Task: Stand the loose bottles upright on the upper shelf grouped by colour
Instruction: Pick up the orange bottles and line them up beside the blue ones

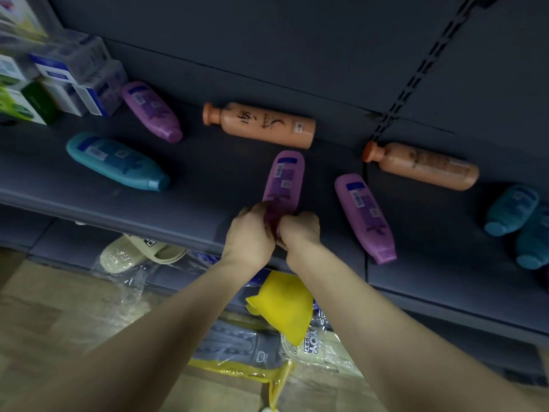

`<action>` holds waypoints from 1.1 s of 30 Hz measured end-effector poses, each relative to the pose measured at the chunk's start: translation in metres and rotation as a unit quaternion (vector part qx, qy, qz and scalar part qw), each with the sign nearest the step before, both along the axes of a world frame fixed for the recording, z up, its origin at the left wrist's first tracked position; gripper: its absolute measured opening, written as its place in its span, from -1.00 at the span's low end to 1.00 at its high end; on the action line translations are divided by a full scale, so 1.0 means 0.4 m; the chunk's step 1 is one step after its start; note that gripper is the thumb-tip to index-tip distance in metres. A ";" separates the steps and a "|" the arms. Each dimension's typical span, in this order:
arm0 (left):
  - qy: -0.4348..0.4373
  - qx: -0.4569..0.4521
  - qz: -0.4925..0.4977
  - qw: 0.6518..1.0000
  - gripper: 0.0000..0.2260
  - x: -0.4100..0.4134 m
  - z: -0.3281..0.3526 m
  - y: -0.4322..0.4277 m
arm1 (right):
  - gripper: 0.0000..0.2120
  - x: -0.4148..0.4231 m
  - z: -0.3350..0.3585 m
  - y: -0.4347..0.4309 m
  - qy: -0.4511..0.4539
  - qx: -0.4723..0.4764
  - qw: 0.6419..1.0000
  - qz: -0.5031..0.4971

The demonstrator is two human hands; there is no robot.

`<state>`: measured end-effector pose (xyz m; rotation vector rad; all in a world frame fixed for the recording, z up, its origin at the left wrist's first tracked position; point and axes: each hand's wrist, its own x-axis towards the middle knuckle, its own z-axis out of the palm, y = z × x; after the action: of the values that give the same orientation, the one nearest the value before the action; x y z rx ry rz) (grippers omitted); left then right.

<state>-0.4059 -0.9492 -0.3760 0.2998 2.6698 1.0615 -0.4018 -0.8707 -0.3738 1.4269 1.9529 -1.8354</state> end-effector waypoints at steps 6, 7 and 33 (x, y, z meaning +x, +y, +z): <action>-0.006 0.020 0.015 1.000 -0.74 0.016 0.011 0.018 | -0.84 0.018 0.043 0.018 0.063 -0.101 0.993 -0.026; -0.003 0.024 0.015 1.000 -0.73 0.018 0.014 0.022 | -0.84 0.023 0.048 0.024 0.072 -0.109 0.991 -0.032; -0.004 0.079 -0.164 0.983 -0.66 0.152 0.092 0.305 | -0.94 0.183 0.066 0.280 0.131 -0.039 0.952 -0.275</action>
<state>-0.3451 -0.8271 -0.3393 0.7366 2.4183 1.1600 -0.3284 -0.7586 -0.3475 1.9348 1.6592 -2.4086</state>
